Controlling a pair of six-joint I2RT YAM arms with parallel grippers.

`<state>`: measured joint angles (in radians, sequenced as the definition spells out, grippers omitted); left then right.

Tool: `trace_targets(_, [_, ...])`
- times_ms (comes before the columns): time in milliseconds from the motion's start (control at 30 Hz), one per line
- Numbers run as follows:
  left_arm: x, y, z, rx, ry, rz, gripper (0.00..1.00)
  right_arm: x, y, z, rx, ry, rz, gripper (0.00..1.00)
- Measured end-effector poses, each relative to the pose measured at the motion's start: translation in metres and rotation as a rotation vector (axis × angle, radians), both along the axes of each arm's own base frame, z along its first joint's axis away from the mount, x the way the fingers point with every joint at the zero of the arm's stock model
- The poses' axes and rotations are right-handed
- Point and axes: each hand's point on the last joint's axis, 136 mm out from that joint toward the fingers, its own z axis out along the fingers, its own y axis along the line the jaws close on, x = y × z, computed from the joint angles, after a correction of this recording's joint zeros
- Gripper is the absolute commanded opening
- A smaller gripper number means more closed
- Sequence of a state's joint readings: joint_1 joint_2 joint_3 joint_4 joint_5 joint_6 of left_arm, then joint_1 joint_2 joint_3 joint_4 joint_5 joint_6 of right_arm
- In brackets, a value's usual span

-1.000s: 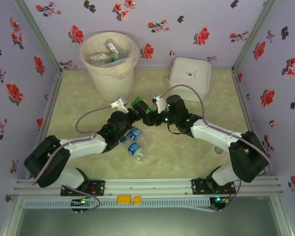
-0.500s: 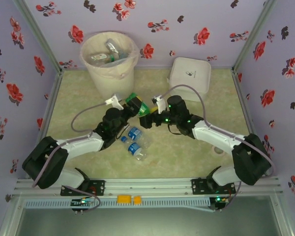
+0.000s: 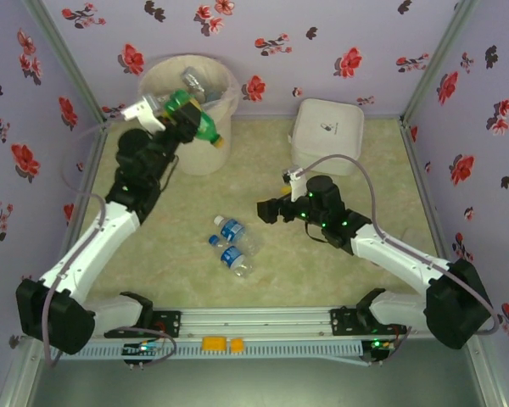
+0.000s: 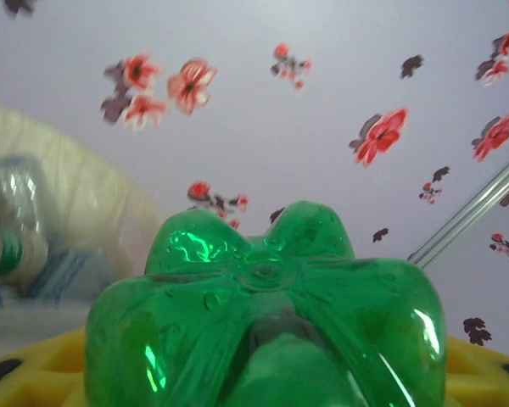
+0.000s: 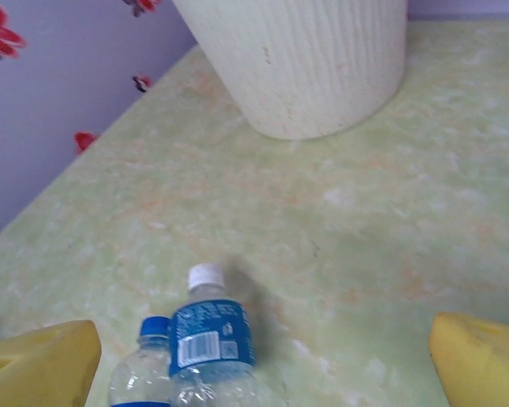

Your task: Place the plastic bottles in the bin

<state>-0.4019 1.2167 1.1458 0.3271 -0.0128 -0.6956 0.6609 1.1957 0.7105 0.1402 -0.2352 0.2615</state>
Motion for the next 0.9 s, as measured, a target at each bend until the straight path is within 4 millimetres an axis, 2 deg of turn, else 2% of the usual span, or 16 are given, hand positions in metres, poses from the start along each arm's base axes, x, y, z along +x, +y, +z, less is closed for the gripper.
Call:
trace_targets(100, [0.014,0.015,0.037,0.058,-0.038,0.019,0.43,0.001,-0.004,-0.006,-0.017,0.009,-0.017,1.0])
trace_targets(200, [0.034,0.027,0.06,0.124,-0.048,0.042,0.43,0.001,-0.005,-0.007,-0.023,0.008,-0.025,1.0])
trace_targets(333, [0.067,0.047,0.066,0.2,-0.026,0.089,0.43,0.0,-0.007,-0.013,-0.049,0.017,-0.025,1.0])
trace_targets(433, [0.094,0.064,0.052,0.251,0.02,0.134,0.44,0.0,-0.012,-0.016,-0.069,0.022,-0.04,1.0])
trace_targets(533, [0.121,0.07,0.031,0.297,0.075,0.148,0.44,0.0,-0.016,-0.012,-0.078,0.009,-0.056,1.0])
trace_targets(733, [0.165,0.064,-0.025,0.367,0.203,0.126,0.45,-0.003,-0.023,-0.007,-0.087,-0.005,-0.069,1.0])
trace_targets(900, [0.18,0.057,-0.068,0.393,0.305,0.085,0.5,-0.005,-0.025,-0.011,-0.11,0.005,-0.071,1.0])
